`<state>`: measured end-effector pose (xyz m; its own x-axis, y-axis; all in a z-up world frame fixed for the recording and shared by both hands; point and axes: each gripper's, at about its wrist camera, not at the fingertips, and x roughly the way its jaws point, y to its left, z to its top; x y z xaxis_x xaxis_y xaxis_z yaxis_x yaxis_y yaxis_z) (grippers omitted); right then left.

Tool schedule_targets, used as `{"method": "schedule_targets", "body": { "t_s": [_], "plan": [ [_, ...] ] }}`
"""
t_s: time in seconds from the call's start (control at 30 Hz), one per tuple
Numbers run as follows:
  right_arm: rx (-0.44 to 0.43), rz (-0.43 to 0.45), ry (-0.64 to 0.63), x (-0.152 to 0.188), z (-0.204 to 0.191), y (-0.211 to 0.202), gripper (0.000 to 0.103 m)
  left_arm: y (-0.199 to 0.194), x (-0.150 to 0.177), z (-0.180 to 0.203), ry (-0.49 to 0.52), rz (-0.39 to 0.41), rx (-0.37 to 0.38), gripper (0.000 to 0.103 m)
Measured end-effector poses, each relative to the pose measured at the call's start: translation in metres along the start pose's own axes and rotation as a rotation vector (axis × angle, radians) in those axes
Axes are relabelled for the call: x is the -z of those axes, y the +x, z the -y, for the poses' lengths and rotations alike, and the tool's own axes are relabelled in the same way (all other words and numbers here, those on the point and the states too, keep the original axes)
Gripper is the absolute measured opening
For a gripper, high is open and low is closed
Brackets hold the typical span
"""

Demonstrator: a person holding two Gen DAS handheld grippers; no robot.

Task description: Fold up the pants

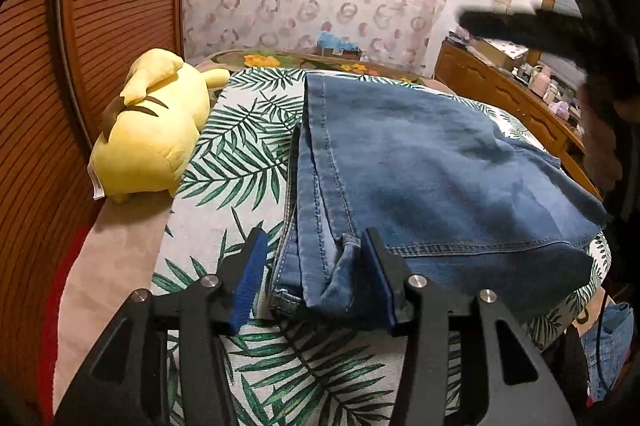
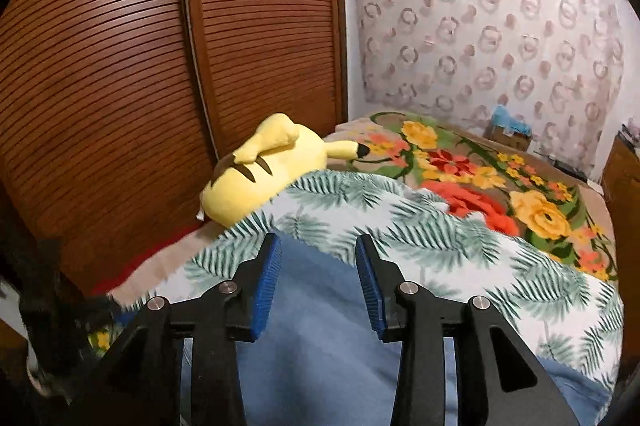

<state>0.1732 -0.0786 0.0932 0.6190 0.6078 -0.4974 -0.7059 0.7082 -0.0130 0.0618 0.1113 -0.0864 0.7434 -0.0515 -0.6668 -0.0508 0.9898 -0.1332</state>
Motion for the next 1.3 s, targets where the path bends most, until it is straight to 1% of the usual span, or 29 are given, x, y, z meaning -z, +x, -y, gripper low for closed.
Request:
{"method": "schedule_targets", "body": {
  "t_s": [0.13,0.2,0.33,0.43,0.57,0.7,0.83,0.97,1.03,1.1,1.13,1.17,1.2,1.3],
  "plan": [
    [0.034,-0.035,0.005,0.029,0.015,-0.021,0.040,-0.005,-0.005,0.006,0.020,0.013,-0.004,0.050],
    [0.051,-0.070,0.018,0.050,0.023,-0.027,0.040,-0.007,-0.007,0.010,0.028,0.019,0.000,0.050],
    [0.085,-0.129,0.053,0.088,0.036,-0.035,0.040,-0.007,-0.011,0.022,0.048,0.025,0.018,0.050],
    [0.119,-0.162,0.080,0.110,0.043,-0.041,0.040,-0.006,-0.011,0.036,0.065,0.028,0.038,0.050],
    [0.124,-0.190,0.124,0.130,0.048,-0.052,0.040,-0.003,-0.011,0.057,0.086,0.030,0.077,0.050],
    [0.137,-0.194,0.125,0.144,0.045,-0.069,0.040,0.008,-0.008,0.080,0.113,0.007,0.113,0.050],
    [0.121,-0.188,0.135,0.151,0.047,-0.081,0.040,0.020,-0.002,0.099,0.145,-0.029,0.137,0.050],
    [0.135,-0.187,0.132,0.153,0.048,-0.082,0.040,0.030,0.004,0.107,0.148,-0.056,0.144,0.050],
    [0.136,-0.178,0.143,0.156,0.051,-0.084,0.040,0.035,0.007,0.109,0.152,-0.069,0.139,0.054],
    [0.142,-0.167,0.159,0.161,0.053,-0.089,0.040,0.037,0.010,0.112,0.156,-0.073,0.153,0.067],
    [0.146,-0.162,0.169,0.163,0.055,-0.092,0.040,0.038,0.010,0.114,0.161,-0.070,0.161,0.071],
    [0.149,-0.157,0.177,0.165,0.057,-0.095,0.040,0.038,0.012,0.117,0.170,-0.069,0.168,0.077],
    [0.155,-0.153,0.184,0.168,0.059,-0.099,0.040,0.039,0.012,0.119,0.177,-0.069,0.168,0.081],
    [0.185,-0.137,0.200,0.177,0.062,-0.115,0.040,0.039,0.014,0.122,0.179,-0.057,0.150,0.082]
  ]
}}
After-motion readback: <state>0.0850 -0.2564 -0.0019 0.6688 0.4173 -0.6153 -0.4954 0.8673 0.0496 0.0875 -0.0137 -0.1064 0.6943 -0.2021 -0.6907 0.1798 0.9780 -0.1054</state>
